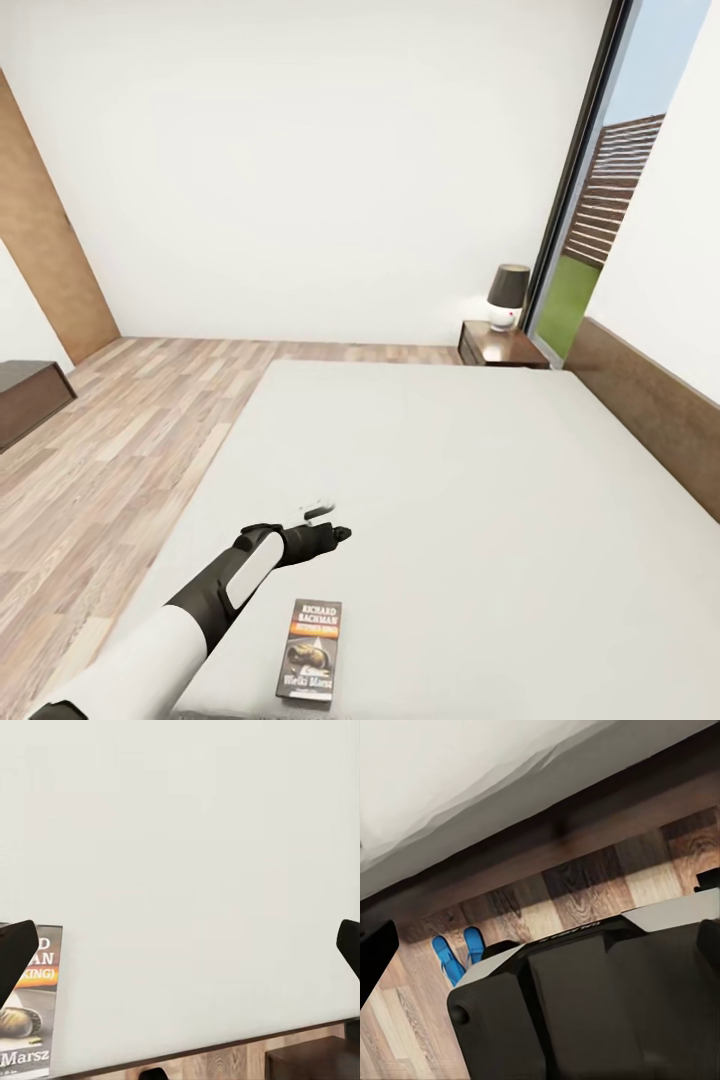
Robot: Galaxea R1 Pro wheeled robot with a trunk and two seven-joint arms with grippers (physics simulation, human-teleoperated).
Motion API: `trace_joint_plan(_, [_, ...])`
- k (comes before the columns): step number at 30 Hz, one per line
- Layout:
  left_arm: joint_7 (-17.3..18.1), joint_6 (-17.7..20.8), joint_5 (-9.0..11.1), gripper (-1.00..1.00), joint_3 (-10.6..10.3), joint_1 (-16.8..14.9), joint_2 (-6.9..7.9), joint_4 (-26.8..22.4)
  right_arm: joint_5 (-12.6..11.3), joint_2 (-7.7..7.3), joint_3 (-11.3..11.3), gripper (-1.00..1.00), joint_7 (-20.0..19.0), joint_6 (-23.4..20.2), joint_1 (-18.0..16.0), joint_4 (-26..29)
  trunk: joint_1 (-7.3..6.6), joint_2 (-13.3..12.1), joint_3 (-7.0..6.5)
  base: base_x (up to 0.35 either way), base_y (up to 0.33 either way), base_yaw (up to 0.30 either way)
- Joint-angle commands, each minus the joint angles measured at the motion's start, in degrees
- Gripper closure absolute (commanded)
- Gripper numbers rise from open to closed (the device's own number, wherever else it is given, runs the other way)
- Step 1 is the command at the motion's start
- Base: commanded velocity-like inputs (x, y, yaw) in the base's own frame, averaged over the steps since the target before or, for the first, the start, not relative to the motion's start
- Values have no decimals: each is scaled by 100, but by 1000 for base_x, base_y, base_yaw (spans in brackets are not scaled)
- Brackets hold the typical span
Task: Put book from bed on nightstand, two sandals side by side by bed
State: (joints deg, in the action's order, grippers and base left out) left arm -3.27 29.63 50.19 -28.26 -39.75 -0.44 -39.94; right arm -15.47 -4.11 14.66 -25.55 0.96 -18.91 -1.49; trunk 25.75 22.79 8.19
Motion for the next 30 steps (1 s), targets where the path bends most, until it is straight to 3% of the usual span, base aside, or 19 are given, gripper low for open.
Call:
trace_joint_plan(1, [-34, 11, 52, -100, -15, -6, 2, -5, -44, -2, 2, -100, -29, 11, -8, -15, 3, 13, 21, 0, 0, 64])
trace_joint_plan(30, [-25, 3, 34, -100, -31, -6, 0, -5, -44, -2, 2, -100, -29, 10, -8, -13, 3, 13, 274, 0, 0, 64])
